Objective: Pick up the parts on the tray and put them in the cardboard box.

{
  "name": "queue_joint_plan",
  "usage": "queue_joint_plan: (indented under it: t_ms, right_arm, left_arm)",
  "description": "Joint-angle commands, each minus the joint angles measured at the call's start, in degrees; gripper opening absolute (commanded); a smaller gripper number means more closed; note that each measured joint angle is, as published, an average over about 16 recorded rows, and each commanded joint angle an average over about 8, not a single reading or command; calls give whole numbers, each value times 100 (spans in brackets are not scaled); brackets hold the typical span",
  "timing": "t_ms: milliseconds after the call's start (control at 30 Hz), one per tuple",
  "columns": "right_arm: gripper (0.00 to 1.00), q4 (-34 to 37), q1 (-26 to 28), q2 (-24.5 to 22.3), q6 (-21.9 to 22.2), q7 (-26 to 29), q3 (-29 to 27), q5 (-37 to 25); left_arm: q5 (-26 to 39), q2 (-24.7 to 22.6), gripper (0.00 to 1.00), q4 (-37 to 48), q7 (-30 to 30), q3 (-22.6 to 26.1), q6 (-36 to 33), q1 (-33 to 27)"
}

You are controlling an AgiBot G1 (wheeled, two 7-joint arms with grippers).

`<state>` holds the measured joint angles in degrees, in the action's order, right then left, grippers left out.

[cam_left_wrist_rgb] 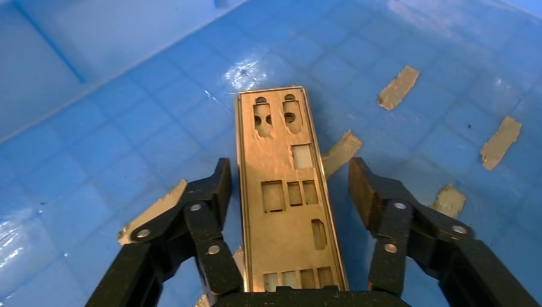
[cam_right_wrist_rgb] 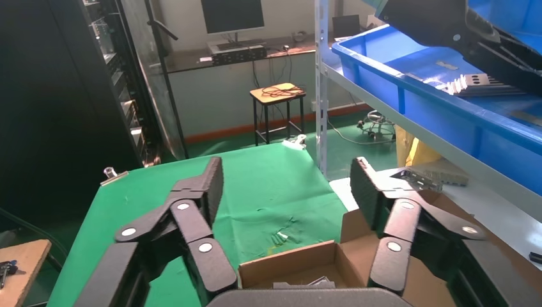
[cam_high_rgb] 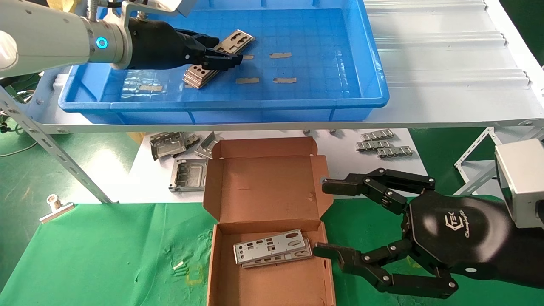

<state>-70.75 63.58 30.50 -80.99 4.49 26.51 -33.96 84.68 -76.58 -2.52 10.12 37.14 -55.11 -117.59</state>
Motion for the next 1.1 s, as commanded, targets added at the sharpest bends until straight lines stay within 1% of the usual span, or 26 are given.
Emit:
queue_joint_plan:
  t_ms: [33,433,633,933,1100]
  right_arm:
    - [100,0,0,0,0,0,0,0]
    - [100,0,0,0,0,0,0,0]
    - [100,0,0,0,0,0,0,0]
    - [100,0,0,0,0,0,0,0]
    - [100,0,0,0,0,0,0,0]
  left_arm:
    - [14,-7,0,-6,-4,12,15,13]
    - [35,-5,0,-69,-5,47,91,-14]
    - [-11,48,0,-104,-33,23,68,-135]
    - [-170,210,0,-119,-173,-82,-249,-410]
    - [-191,272,0,-99,-341,-94,-458,-441]
